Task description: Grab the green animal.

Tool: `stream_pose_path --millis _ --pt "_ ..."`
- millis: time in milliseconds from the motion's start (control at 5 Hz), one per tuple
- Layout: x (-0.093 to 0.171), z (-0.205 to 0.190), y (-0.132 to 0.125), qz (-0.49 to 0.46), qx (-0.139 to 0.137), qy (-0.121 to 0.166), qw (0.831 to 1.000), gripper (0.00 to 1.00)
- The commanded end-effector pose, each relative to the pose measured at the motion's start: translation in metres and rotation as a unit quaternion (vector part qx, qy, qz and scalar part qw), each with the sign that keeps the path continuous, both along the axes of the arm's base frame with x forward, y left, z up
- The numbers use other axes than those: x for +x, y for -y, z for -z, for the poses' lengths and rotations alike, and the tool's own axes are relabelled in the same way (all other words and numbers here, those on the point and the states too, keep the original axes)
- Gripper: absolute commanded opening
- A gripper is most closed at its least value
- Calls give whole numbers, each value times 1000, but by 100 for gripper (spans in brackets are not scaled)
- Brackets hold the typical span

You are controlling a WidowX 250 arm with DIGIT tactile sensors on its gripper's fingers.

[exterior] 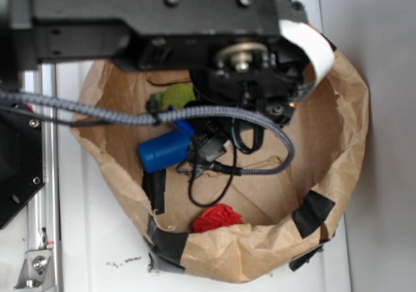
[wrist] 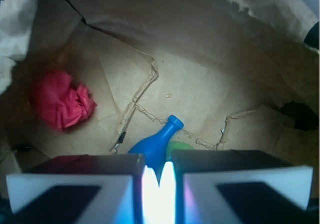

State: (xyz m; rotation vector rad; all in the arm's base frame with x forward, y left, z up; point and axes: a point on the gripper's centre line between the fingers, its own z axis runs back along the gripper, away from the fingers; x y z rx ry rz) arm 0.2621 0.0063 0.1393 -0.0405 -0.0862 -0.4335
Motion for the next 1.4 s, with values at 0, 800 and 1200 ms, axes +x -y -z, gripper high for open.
stream_pose_path --millis 0,800,1200 --pt "4 -16 6 28 9 38 999 63" --pt "-13 57 -31 147 38 49 987 100" --pt "-12 67 -31 131 39 37 990 100"
